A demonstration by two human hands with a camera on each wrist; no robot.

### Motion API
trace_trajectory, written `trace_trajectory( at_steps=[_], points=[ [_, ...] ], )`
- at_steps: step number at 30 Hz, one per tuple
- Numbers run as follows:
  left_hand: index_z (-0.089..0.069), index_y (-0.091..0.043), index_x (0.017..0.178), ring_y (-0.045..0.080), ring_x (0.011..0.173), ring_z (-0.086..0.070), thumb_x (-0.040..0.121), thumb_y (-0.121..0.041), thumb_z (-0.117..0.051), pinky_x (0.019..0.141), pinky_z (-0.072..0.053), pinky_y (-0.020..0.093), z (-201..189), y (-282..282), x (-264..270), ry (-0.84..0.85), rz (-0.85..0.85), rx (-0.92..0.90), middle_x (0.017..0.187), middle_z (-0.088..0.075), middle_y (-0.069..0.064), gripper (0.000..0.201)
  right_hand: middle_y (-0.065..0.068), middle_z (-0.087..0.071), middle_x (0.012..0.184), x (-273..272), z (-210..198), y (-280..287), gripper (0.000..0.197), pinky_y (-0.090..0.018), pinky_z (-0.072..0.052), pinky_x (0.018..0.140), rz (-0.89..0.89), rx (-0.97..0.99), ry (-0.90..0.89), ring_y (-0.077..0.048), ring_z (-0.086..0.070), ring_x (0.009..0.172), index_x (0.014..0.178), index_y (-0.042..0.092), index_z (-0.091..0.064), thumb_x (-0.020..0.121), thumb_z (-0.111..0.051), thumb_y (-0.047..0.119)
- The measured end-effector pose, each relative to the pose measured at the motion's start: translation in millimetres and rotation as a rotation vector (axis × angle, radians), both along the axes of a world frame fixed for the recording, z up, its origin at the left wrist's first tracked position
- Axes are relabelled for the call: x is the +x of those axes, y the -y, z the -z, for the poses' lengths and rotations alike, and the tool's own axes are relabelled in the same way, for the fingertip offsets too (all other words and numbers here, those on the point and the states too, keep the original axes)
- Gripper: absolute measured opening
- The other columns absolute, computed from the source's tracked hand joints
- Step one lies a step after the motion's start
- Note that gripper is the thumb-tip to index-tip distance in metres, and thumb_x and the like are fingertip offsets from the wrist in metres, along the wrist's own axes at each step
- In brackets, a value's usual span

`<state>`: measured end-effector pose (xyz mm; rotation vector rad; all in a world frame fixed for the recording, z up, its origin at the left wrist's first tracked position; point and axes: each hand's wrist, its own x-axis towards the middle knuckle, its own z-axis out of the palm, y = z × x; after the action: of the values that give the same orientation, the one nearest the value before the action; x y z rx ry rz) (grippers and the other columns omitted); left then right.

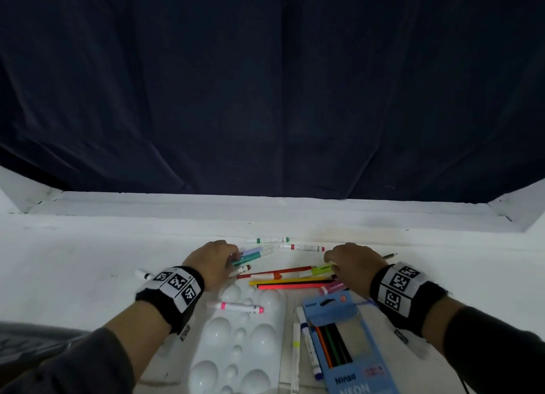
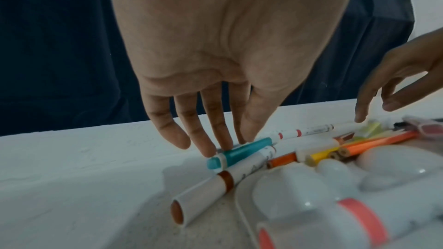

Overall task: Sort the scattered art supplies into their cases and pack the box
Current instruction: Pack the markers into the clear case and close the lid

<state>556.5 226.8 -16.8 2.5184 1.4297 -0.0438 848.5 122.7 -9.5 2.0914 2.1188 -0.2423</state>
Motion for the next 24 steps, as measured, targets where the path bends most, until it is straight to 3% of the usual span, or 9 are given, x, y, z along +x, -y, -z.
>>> trace_trajectory(
  at_steps=[3, 6, 10, 14, 17, 19, 21, 24],
  points=[
    [-0.063, -0.027, 0.108, 0.015, 0.092, -0.056, 0.09, -0.033, -0.068, 0.082, -0.048, 0.027, 1.6, -8.0, 3.7, -0.033, -0.001, 0.026, 0.101, -0.057, -0.007, 0.02, -0.006, -0.058, 0.098, -1.8, 2.5, -9.1, 0.025, -0.029, -0.038, 0.07, -0.025, -0.029, 0.09, -0.025, -0.054, 0.089, 0.109, 0.015, -0.06, 0.093, -0.045, 0.003],
    [-0.06, -0.029, 0.099, 0.015, 0.089, -0.056, 0.09, -0.033, -0.066, 0.077, -0.044, 0.025, 2.5, -11.7, 8.2, -0.031, -0.029, 0.028, 0.098, -0.058, -0.008, 0.012, -0.009, -0.06, 0.111, -6.0, 4.6, -14.2, 0.024, -0.031, -0.04, 0.074, -0.068, -0.016, 0.16, -0.028, -0.059, 0.103, 0.108, 0.013, -0.061, 0.091, -0.048, 0.002],
    [-0.056, -0.027, 0.09, 0.017, 0.088, -0.057, 0.091, -0.032, -0.064, 0.076, -0.044, 0.025, 4.8, -16.1, 10.3, -0.045, -0.05, -0.016, 0.098, -0.06, -0.003, 0.009, -0.008, -0.057, 0.117, -11.8, 5.0, -14.2, 0.028, -0.032, -0.039, 0.076, -0.075, -0.02, 0.188, -0.029, -0.057, 0.107, 0.114, 0.015, -0.057, 0.091, -0.045, 0.002],
    [-0.066, -0.023, 0.1, 0.015, 0.089, -0.055, 0.092, -0.031, -0.064, 0.078, -0.044, 0.025, 2.0, -18.6, 8.2, -0.022, -0.041, -0.004, 0.102, -0.06, -0.002, 0.011, -0.004, -0.056, 0.12, -13.5, 0.2, -6.6, 0.038, -0.033, -0.041, 0.082, -0.061, 0.033, 0.176, -0.026, -0.055, 0.111, 0.128, 0.019, -0.049, 0.093, -0.045, 0.005],
    [-0.066, -0.021, 0.105, 0.013, 0.091, -0.05, 0.094, -0.028, -0.061, 0.079, -0.039, 0.023, -9.2, -15.6, 5.0, 0.014, -0.043, 0.044, 0.103, -0.05, -0.004, 0.013, -0.002, -0.056, 0.116, -13.8, -8.2, 1.0, 0.032, -0.032, -0.038, 0.075, -0.049, 0.109, 0.124, -0.024, -0.056, 0.105, 0.125, 0.019, -0.047, 0.094, -0.048, 0.01],
    [-0.065, -0.019, 0.103, 0.015, 0.094, -0.052, 0.095, -0.026, -0.061, 0.082, -0.04, 0.023, -21.7, -8.7, 2.0, 0.091, -0.045, 0.071, 0.104, -0.052, -0.003, 0.011, -0.001, -0.058, 0.109, -16.5, -18.7, 8.1, 0.024, -0.032, -0.043, 0.075, -0.032, 0.175, 0.052, -0.023, -0.058, 0.098, 0.117, 0.019, -0.048, 0.095, -0.048, 0.011],
    [-0.065, -0.02, 0.098, 0.015, 0.09, -0.056, 0.095, -0.024, -0.063, 0.075, -0.04, 0.022, -36.4, 5.2, -3.3, 0.219, -0.053, 0.088, 0.101, -0.057, -0.005, 0.005, -0.001, -0.057, 0.101, -23.9, -31.4, 18.2, 0.016, -0.036, -0.049, 0.073, -0.023, 0.257, -0.047, -0.024, -0.059, 0.087, 0.112, 0.018, -0.048, 0.097, -0.046, 0.013],
    [-0.064, -0.023, 0.088, 0.009, 0.085, -0.063, 0.093, -0.022, -0.067, 0.066, -0.041, 0.011, -55.6, 32.5, -12.1, 0.495, -0.109, 0.077, 0.091, -0.068, -0.008, 0.006, -0.002, -0.056, 0.097, -36.6, -47.9, 33.7, 0.011, -0.039, -0.051, 0.068, 0.008, 0.362, -0.242, -0.022, -0.058, 0.076, 0.112, 0.017, -0.046, 0.101, -0.044, 0.019]
  ],
)
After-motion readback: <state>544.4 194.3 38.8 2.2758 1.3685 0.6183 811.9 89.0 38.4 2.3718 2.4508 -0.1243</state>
